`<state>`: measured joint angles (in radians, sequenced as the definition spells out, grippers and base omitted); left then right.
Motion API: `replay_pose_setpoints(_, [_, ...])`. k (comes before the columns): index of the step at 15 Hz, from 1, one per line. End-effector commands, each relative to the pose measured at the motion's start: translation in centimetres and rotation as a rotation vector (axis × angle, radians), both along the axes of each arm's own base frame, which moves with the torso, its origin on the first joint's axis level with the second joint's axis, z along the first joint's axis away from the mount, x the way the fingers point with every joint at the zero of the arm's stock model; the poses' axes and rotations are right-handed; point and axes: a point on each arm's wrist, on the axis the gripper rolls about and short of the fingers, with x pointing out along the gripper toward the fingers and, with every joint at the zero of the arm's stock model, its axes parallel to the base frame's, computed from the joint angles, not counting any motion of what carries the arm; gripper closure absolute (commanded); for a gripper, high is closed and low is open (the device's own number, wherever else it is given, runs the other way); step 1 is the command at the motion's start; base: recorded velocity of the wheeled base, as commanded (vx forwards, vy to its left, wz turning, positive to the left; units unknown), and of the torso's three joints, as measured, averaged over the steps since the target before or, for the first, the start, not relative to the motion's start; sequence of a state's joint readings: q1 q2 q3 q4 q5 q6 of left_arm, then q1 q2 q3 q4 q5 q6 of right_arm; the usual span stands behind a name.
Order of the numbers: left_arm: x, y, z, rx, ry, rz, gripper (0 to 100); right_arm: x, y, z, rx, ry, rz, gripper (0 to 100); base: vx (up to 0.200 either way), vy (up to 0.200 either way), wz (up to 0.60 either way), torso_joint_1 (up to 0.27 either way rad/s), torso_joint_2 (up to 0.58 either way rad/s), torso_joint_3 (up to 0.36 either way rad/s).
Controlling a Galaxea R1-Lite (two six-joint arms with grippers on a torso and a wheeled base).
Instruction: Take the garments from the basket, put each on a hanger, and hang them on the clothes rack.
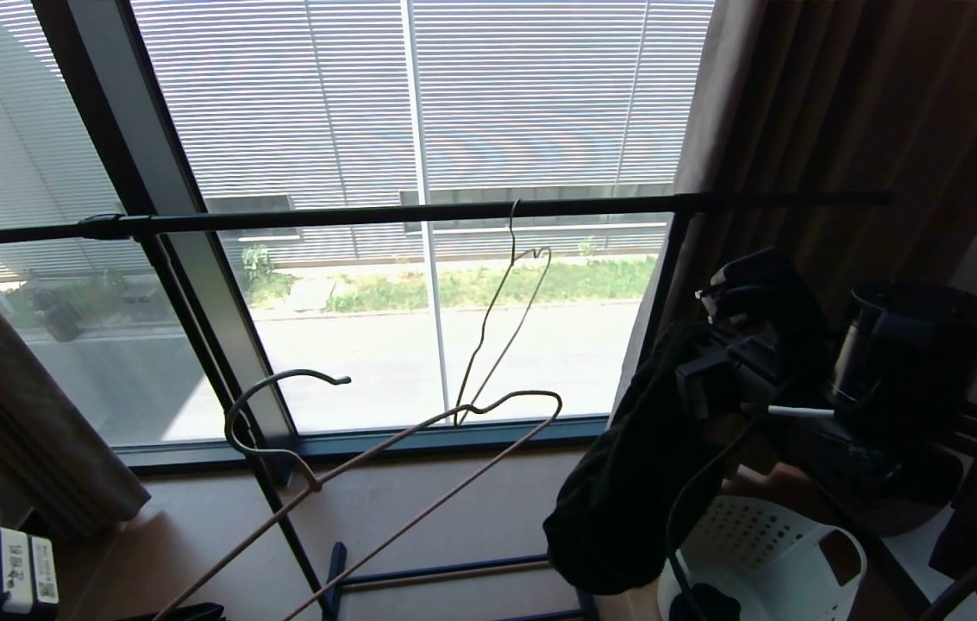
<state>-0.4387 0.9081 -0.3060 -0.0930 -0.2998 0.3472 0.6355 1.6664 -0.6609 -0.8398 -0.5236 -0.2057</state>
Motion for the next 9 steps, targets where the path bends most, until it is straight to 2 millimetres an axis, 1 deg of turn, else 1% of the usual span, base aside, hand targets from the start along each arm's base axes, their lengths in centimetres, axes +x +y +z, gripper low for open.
replay_pose_setpoints(1, [0.8,-1.0,0.0,0.005,0.047,-0.043,100,0.2,0.8,0.2,0.000,-0.004,0.016,100,0.000,0.000,0.00,0.000,0.00,0.000])
replay_pose_setpoints(2, [0.9,-1.1,0.1,0.005,0.050,-0.046,100,0.2,0.9,0.3,0.002,-0.007,0.020,100,0.000,0.000,0.00,0.000,0.00,0.000])
replay_pose_setpoints(3, [1.8,-1.7,0.2,0.015,0.076,-0.057,100,0.1,1.2,0.3,-0.008,-0.011,0.033,100,0.000,0.000,0.00,0.000,0.00,0.000])
replay_pose_setpoints(4, [2.3,-2.4,0.3,0.019,0.085,-0.080,100,0.5,1.5,-0.2,-0.022,0.000,0.032,100,0.000,0.000,0.00,0.000,0.00,0.000])
replay_pose_setpoints(7, [3.3,-3.7,0.4,0.018,0.074,-0.122,100,0.6,1.7,-0.3,-0.025,0.002,0.035,100,0.000,0.000,0.00,0.000,0.00,0.000])
replay_pose_setpoints(9, [4.0,-4.2,0.3,0.020,0.078,-0.124,100,0.4,1.9,-0.2,-0.024,0.001,0.043,100,0.000,0.000,0.00,0.000,0.00,0.000])
